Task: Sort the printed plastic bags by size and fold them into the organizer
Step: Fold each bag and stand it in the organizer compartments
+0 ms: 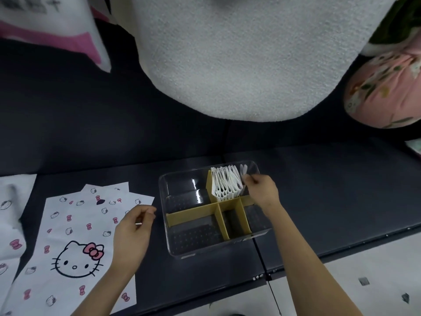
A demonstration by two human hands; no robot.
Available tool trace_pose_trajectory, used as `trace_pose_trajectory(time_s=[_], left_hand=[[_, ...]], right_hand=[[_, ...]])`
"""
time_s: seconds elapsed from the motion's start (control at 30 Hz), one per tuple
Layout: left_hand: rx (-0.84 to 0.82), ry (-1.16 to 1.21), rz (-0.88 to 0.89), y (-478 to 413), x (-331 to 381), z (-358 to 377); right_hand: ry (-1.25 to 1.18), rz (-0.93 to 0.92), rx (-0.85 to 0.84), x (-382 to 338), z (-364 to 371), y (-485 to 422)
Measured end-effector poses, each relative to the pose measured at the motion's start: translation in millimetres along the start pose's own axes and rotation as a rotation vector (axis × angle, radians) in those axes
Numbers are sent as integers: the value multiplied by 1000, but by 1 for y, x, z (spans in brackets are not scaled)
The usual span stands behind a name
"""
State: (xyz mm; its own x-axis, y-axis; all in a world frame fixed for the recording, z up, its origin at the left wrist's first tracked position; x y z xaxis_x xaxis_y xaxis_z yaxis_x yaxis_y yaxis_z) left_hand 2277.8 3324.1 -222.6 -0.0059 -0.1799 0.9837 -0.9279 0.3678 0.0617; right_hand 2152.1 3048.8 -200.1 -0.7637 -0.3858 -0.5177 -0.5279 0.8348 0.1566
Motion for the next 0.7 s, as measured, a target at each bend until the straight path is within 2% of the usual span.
trace_pose_trajectory(time_s=[0.23,0.37,0.43,0.53,0.6,0.7], left_hand=[[39,-10,-39,4,-7,-24],[65,-9,-57,8,-9,-40],[88,-19,-54,9,-12,-52],[141,-24,-57,12,-22,-79],[175,-103,-34,15,-32,-103],[176,-368,103,23,-52,-140]], right_hand=[[44,59,43,15,-8,4],[136,66,160,9,-24,18],[151,26,251,-9,-30,33],[84,-129,341,-57,-18,69],[30,-279,264,-95,8,99],[19,-493,-41,-138,76,143]])
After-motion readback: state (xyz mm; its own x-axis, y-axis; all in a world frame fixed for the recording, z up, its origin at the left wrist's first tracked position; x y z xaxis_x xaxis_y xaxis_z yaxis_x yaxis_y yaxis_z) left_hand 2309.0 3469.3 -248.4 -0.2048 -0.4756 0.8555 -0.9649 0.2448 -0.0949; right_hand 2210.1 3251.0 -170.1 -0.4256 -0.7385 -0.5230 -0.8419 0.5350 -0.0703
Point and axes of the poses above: each hand's wrist, its own y-axis away from the middle knuckle, its own z-axis out of the palm, x = y × z, the point moved 4 cm from there along -y, towards the middle knuckle, and after that the axes turned 12 degrees about y, right-handed, at the moved point
